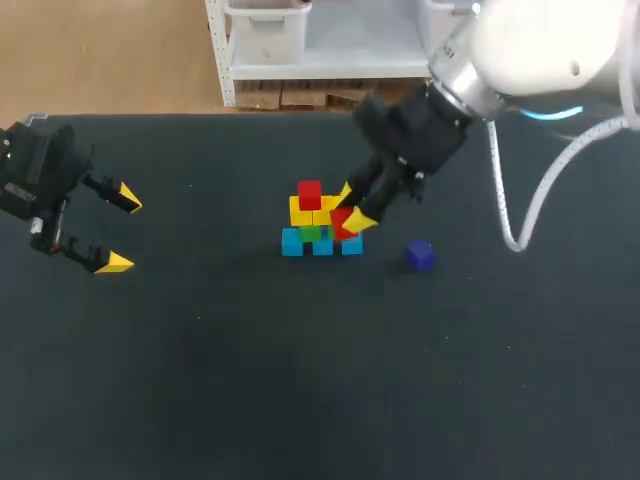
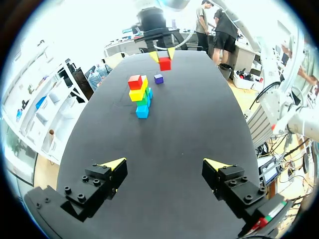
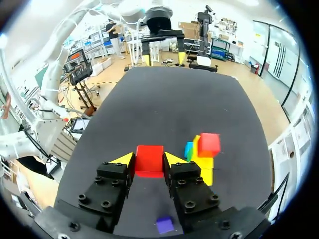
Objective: Place the blue cubes, place green cubes on the blue cubes, place the yellow cubes on the green cubes, then place the red cubes on the yellow cubes, and place purple cube on the red cubes.
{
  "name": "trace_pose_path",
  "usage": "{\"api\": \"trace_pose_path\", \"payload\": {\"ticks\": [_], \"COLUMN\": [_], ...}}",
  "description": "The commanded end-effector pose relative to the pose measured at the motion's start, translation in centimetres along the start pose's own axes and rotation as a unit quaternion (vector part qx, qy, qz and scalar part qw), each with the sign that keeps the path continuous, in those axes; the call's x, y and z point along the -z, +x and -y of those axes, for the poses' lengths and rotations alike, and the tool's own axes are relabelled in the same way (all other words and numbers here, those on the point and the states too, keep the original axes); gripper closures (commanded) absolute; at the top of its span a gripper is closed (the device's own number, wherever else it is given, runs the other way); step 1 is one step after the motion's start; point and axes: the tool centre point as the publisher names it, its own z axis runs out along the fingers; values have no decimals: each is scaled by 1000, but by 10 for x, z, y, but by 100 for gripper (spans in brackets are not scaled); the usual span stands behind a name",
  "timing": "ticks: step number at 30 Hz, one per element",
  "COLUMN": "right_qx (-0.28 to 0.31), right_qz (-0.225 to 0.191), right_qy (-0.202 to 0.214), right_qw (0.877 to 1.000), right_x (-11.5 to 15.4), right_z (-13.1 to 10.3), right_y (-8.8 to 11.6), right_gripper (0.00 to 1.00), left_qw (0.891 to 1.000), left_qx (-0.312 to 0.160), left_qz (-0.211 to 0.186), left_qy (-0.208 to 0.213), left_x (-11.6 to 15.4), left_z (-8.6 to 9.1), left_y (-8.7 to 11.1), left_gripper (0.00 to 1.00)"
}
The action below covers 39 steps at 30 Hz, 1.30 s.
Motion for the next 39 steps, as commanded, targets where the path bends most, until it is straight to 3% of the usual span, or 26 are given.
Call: {"api": "trace_pose_path", "payload": {"ticks": [1, 8, 15, 39], "right_qx": [-10, -39, -45, -30], "right_qz": [0, 24, 27, 38], "right_qy": [21, 80, 109, 107], "right_qw": [1000, 996, 993, 993], "right_x": [1, 3, -1, 3], "right_z": [6, 21, 35, 69], "right_y": [6, 20, 25, 18], "right_gripper": [100, 100, 100, 100], "left_qw": [1000, 1000, 1000, 1000], "left_qx": [-2, -2, -2, -2], "left_qz": [2, 2, 2, 2], "left_qy": [-1, -1, -1, -1], "left_x": [0, 0, 0, 0], "left_z": [0, 0, 0, 0], "left_y": [1, 1, 1, 1], "left_gripper": [0, 0, 0, 0]}}
